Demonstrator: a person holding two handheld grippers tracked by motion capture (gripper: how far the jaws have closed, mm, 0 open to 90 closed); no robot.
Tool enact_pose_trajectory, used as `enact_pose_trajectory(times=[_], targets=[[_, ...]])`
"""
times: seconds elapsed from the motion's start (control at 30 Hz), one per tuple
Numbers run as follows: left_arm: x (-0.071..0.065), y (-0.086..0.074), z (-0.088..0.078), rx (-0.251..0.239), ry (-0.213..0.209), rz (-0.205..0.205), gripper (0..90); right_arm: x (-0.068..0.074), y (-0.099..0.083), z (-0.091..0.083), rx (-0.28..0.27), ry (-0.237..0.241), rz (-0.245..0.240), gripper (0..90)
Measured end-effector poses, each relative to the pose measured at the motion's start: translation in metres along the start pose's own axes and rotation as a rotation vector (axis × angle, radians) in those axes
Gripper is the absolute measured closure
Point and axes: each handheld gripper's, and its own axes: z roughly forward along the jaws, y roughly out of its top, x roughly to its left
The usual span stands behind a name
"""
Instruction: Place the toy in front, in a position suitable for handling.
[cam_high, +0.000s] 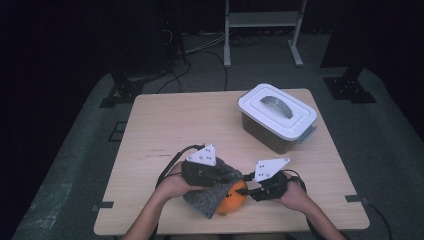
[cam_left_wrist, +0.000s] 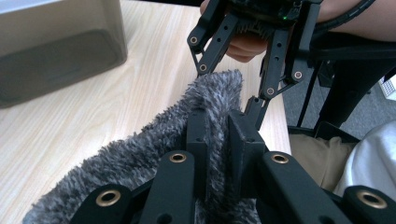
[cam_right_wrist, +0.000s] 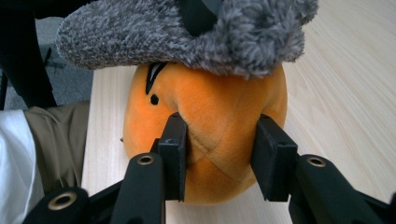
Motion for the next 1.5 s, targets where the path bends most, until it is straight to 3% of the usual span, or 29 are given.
enact_pose_trajectory(times=[0.3, 0.4, 0.53, 0.6, 0.77, 0.83, 0.93, 1.0, 1.17, 1.23, 1.33, 1.5], targets=[[0.013, -0.025, -0.012, 0.013, 0.034, -0.063, 79.9, -0.006, -0.008, -0.001, 0.004, 0.004, 0.025, 59.9], [0.015, -0.033, -0.016, 0.006, 0.037, -0.090, 79.9, -0.008, -0.009, -0.001, 0.000, 0.014, 0.051, 55.3], [0.012, -0.039, -0.016, -0.009, 0.022, -0.098, 79.9, -0.012, -0.008, -0.002, -0.012, 0.052, 0.120, 37.8], [0.010, -0.039, -0.015, -0.017, 0.010, -0.101, 79.9, -0.013, -0.007, -0.002, -0.018, 0.069, 0.141, 33.4], [0.004, -0.036, -0.008, -0.029, -0.041, -0.094, 79.8, -0.012, -0.005, 0.004, -0.016, 0.103, 0.173, 26.8], [0.003, -0.035, -0.006, -0.022, -0.054, -0.090, 79.8, -0.011, -0.005, 0.009, -0.008, 0.107, 0.182, 29.1], [0.003, -0.033, -0.008, -0.028, -0.043, -0.086, 79.9, -0.006, -0.003, 0.008, 0.010, 0.063, 0.129, 46.8], [0.006, -0.028, -0.013, -0.045, -0.031, -0.087, 79.9, -0.005, 0.000, 0.005, 0.007, 0.040, 0.089, 52.4], [0.014, -0.007, -0.022, -0.092, -0.001, -0.075, 79.9, -0.009, 0.013, 0.002, -0.011, 0.003, -0.009, 54.4], [0.016, 0.000, -0.020, -0.071, 0.012, -0.058, 79.9, -0.010, 0.017, 0.003, -0.010, -0.002, -0.053, 54.4], [0.020, -0.003, -0.011, -0.024, 0.004, -0.070, 79.9, -0.011, 0.015, 0.005, -0.011, 0.007, -0.082, 54.4], [0.023, -0.017, -0.010, -0.033, -0.006, -0.103, 79.9, -0.015, -0.004, -0.002, -0.002, 0.013, -0.073, 54.7]])
